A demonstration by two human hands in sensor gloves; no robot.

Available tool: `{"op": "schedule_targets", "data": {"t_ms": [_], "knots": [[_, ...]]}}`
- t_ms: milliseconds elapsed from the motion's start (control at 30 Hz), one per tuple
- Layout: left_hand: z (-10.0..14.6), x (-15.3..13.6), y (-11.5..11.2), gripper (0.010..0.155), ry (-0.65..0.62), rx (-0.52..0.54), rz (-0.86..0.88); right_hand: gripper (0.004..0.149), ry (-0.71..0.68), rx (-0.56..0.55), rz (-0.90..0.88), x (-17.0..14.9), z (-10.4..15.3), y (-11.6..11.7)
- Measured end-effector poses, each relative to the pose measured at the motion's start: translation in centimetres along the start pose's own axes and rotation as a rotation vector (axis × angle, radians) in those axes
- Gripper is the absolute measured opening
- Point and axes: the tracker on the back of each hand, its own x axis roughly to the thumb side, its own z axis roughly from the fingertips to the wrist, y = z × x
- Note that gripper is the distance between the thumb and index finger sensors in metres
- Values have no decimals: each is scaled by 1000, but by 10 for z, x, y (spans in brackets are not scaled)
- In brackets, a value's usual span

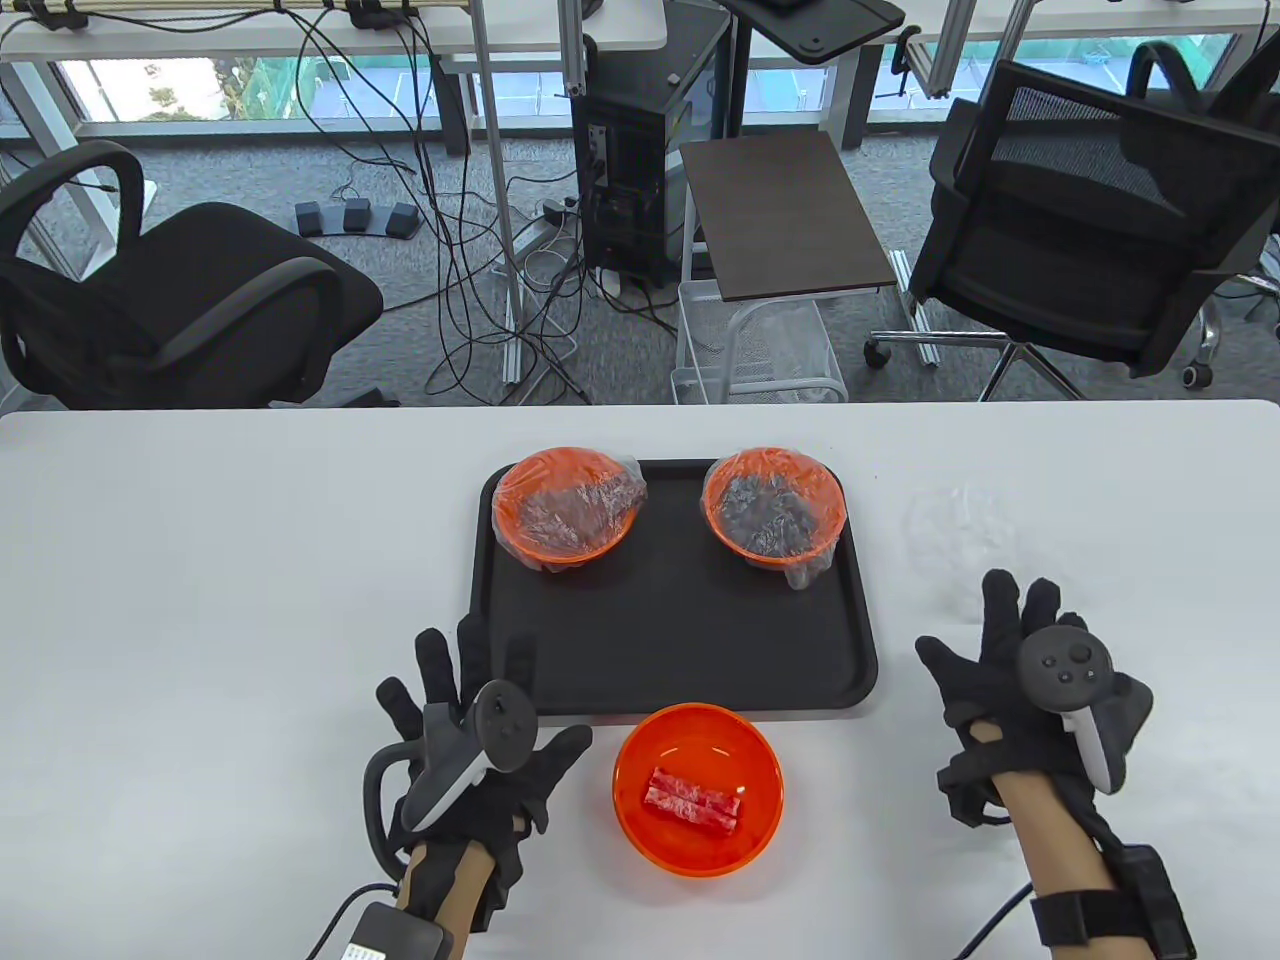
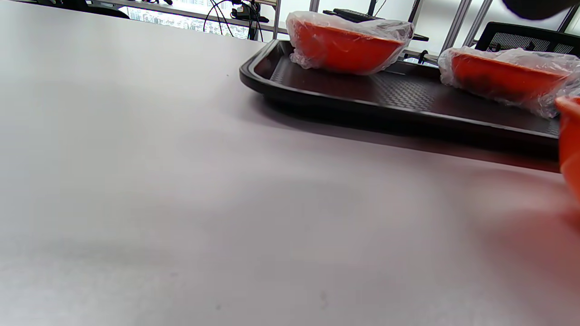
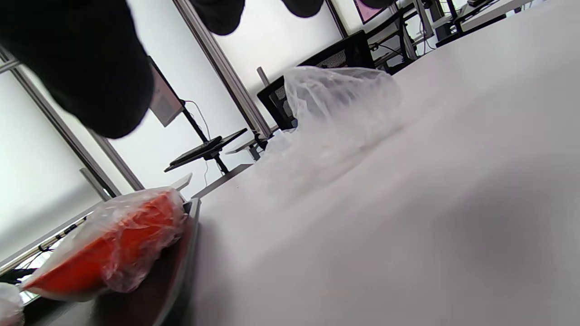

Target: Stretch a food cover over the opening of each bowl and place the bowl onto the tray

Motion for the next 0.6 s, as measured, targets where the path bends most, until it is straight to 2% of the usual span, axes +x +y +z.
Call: {"op": "schedule_targets", "data": {"t_ms": [300,600], "knots": [[0,4,-5,97,4,-16,-14,99,304,87,-16,11,-55,17],[-1,4,-6,96,-2,-18,-11,92,450,118,-31,4,-77,31]]}}
